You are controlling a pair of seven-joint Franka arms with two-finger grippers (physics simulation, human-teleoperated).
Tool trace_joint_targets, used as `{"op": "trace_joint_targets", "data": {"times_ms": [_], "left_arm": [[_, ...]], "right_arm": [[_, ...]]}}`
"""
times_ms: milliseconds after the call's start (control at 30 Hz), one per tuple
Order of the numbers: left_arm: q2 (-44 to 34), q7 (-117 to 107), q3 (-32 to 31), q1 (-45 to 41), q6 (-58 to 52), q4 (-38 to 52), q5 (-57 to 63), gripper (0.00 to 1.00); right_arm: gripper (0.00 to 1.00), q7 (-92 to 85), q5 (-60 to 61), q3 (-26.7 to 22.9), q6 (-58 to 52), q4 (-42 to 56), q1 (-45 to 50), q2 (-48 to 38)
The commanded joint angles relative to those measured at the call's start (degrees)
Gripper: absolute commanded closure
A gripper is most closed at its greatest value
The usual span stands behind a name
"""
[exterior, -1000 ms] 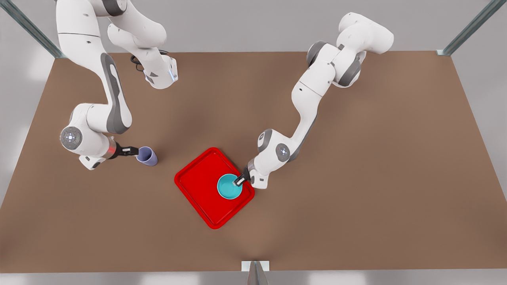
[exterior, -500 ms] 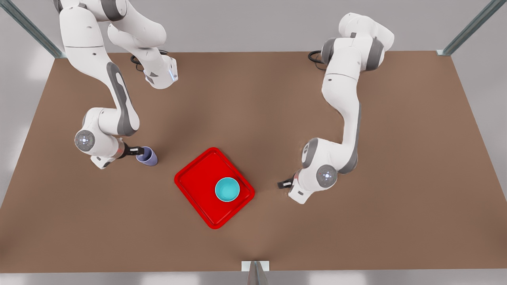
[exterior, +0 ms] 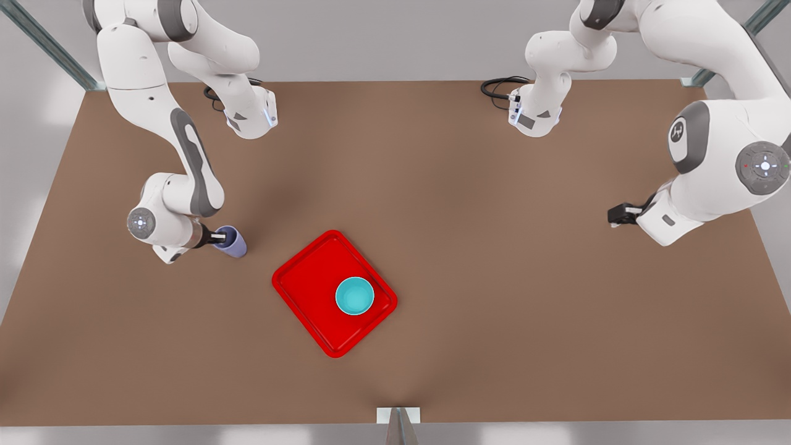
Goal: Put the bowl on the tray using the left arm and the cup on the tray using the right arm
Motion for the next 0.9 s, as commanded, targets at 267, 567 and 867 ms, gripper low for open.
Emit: {"op": "trace_joint_targets", "data": {"times_ms": [267,567,867], "left_arm": [[1.9,0.0,-0.1,-0.4,0.0,0.1,1.7,0.0],[2.8,0.2,-0.2,-0.7,0.3,0.2,1.5,0.0],[3.1,0.3,-0.2,-0.7,0.0,0.2,1.0,0.0]], "right_arm": [[0.79,-0.6,-0.1,0.0,0.1,0.0,0.2,-0.6],[0.79,0.6,-0.1,1.6,-2.5,4.9,5.8,-3.0],[0.79,17.1,0.1,7.3,-2.6,18.0,12.3,4.0]]}}
